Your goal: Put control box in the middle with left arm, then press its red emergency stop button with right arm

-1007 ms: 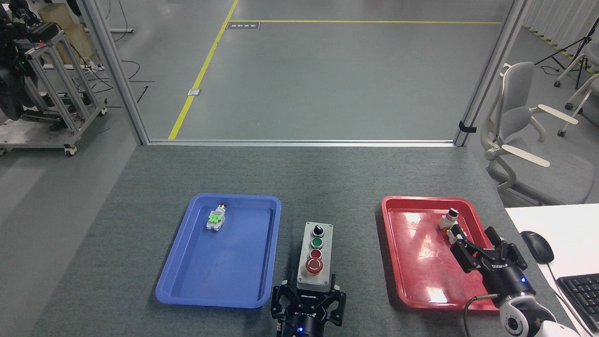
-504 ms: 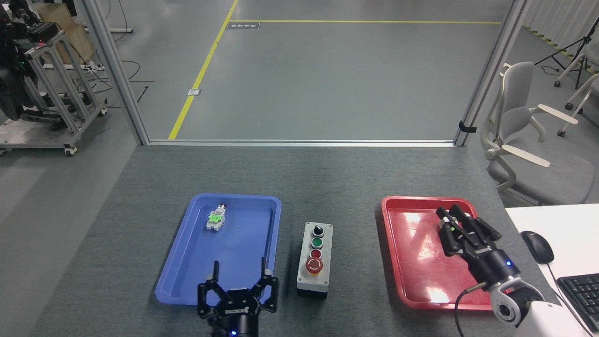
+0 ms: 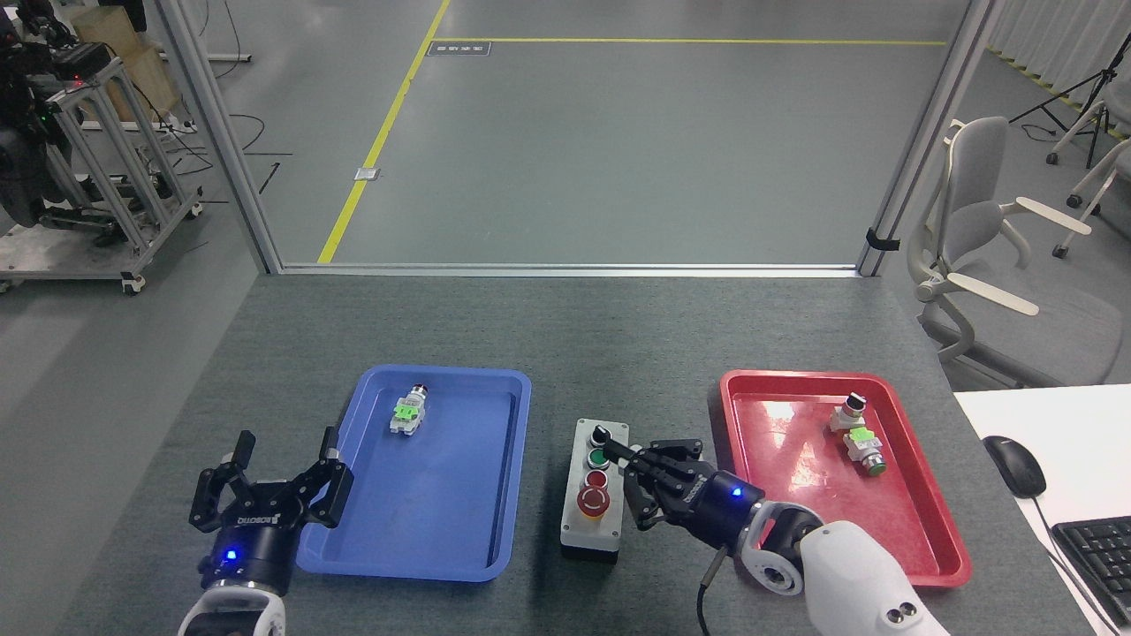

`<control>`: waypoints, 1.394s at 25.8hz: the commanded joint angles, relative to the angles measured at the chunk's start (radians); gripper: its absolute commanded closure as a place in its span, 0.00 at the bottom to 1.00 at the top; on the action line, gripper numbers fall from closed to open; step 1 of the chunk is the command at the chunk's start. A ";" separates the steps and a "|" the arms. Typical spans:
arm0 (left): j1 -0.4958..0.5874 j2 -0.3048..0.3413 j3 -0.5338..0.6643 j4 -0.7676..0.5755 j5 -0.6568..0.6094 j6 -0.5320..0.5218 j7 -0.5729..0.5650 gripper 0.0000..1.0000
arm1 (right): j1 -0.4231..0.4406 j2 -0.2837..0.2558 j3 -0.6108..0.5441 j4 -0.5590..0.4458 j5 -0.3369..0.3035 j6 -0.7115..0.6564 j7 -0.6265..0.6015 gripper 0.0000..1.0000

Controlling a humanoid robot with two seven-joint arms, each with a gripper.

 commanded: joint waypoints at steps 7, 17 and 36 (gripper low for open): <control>-0.001 0.019 0.104 0.068 -0.001 -0.223 -0.049 0.00 | 0.003 0.072 0.082 0.084 0.000 0.012 0.025 1.00; -0.006 0.019 0.104 0.077 -0.013 -0.232 -0.057 0.00 | 0.009 0.068 0.084 0.101 0.000 0.049 0.025 1.00; -0.003 0.019 0.104 0.077 -0.010 -0.232 -0.057 0.00 | 0.010 0.077 -0.131 0.040 -0.051 0.109 0.017 0.00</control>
